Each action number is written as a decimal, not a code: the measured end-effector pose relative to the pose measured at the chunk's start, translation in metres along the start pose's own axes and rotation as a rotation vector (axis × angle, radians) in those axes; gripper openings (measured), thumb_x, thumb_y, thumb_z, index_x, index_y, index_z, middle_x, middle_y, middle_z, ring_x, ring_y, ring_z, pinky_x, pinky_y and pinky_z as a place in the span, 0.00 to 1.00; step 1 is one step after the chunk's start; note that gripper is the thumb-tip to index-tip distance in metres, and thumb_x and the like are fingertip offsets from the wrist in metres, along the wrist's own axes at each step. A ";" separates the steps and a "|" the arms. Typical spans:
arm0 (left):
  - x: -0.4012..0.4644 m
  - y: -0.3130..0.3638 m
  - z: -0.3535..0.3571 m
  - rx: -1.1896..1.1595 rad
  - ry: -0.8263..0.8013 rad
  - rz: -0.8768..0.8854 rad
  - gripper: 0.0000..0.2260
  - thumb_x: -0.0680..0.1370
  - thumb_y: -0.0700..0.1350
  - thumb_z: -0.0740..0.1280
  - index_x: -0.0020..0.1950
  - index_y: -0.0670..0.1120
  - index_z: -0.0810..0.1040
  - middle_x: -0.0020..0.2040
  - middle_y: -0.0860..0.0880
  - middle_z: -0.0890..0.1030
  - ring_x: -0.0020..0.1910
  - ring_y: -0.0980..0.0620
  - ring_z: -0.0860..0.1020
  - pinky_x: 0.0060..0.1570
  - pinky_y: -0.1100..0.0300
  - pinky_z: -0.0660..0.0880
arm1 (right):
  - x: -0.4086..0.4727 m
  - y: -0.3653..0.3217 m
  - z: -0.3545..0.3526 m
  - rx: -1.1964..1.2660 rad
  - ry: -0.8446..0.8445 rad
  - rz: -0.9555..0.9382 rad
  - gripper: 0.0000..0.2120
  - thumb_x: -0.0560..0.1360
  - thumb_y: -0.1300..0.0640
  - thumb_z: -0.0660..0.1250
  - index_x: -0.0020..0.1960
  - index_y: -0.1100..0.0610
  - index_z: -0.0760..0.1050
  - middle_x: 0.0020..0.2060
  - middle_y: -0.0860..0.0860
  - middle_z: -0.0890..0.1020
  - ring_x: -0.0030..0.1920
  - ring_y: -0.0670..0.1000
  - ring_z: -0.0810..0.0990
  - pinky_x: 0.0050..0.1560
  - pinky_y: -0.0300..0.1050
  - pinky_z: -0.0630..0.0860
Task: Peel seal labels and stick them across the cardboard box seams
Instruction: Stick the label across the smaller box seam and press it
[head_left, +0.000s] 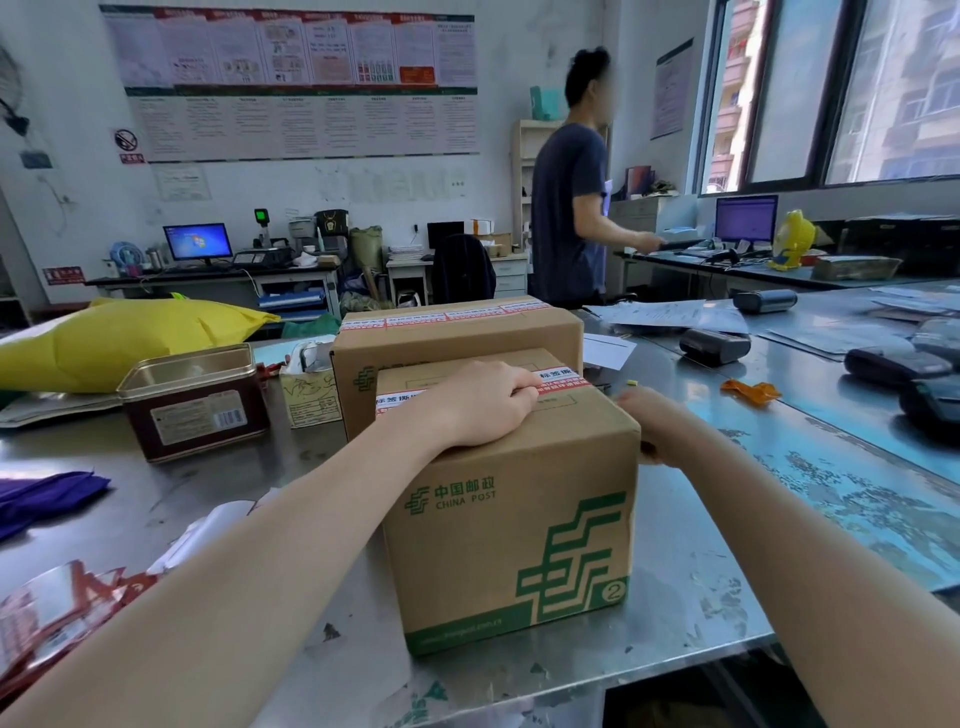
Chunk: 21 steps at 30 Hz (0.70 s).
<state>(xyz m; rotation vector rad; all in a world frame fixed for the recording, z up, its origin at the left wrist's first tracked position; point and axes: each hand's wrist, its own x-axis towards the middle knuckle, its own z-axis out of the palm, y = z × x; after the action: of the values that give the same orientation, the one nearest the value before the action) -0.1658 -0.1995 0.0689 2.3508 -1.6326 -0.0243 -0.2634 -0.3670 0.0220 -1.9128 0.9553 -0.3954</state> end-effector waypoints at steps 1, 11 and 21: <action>0.000 0.000 0.000 0.000 0.000 -0.001 0.18 0.83 0.49 0.52 0.71 0.50 0.68 0.72 0.50 0.69 0.70 0.50 0.65 0.66 0.57 0.61 | 0.000 -0.001 -0.001 -0.013 0.060 -0.022 0.11 0.75 0.59 0.62 0.35 0.61 0.68 0.28 0.56 0.69 0.28 0.51 0.66 0.30 0.44 0.65; 0.001 0.002 0.000 0.046 0.018 0.015 0.18 0.82 0.48 0.52 0.72 0.50 0.67 0.72 0.48 0.69 0.70 0.48 0.66 0.65 0.57 0.62 | -0.013 -0.053 0.010 -0.337 0.117 -0.279 0.13 0.76 0.61 0.59 0.33 0.61 0.69 0.29 0.55 0.70 0.32 0.52 0.68 0.31 0.42 0.64; 0.001 0.000 0.000 0.031 0.016 0.009 0.18 0.83 0.49 0.52 0.71 0.50 0.68 0.72 0.48 0.69 0.70 0.48 0.66 0.63 0.58 0.62 | -0.022 -0.054 0.014 -0.703 0.155 -0.275 0.11 0.79 0.62 0.53 0.53 0.65 0.72 0.54 0.61 0.78 0.49 0.59 0.76 0.43 0.44 0.68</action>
<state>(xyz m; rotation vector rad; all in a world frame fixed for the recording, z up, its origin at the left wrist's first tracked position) -0.1657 -0.2011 0.0688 2.3604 -1.6477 0.0224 -0.2446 -0.3274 0.0634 -2.7025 1.0155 -0.4020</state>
